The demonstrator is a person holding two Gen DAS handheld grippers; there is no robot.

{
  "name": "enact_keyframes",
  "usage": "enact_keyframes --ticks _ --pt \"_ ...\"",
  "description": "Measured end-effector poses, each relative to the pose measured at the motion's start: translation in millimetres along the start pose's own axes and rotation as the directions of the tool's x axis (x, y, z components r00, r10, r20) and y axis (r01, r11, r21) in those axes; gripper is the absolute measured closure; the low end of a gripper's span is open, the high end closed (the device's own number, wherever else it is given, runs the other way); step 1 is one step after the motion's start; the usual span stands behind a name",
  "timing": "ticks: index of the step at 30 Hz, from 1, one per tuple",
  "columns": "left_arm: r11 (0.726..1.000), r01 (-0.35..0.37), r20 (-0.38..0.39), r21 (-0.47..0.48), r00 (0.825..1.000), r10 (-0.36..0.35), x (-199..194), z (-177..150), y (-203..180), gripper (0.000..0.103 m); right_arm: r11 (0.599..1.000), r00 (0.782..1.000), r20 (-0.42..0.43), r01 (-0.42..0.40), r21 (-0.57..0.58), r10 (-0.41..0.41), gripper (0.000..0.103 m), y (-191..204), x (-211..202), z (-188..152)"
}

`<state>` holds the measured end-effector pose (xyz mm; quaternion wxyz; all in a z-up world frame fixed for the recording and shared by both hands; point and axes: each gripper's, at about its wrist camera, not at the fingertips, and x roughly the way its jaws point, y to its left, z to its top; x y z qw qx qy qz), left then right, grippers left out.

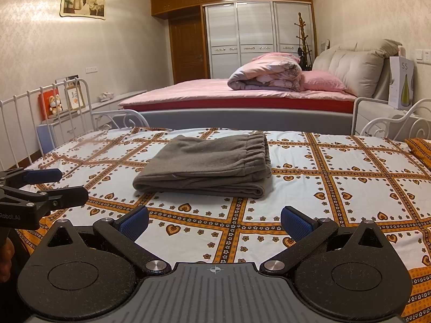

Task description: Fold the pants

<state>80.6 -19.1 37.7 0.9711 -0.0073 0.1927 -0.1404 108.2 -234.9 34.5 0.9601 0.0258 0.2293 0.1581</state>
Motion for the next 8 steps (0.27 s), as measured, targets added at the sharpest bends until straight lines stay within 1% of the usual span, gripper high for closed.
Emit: enact_keyframes --ticks 5,8 --pt "1.000 0.028 -0.008 -0.005 1.000 -0.028 0.7 0.2 0.4 0.007 1.000 1.000 -0.001 0.000 0.000 0.000 0.000 0.0 0.4 0.1" --pt "1.000 0.024 -0.011 -0.009 1.000 -0.025 0.8 0.1 -0.2 0.006 1.000 1.000 -0.001 -0.001 -0.002 0.001 0.000 -0.1 0.4 0.1"
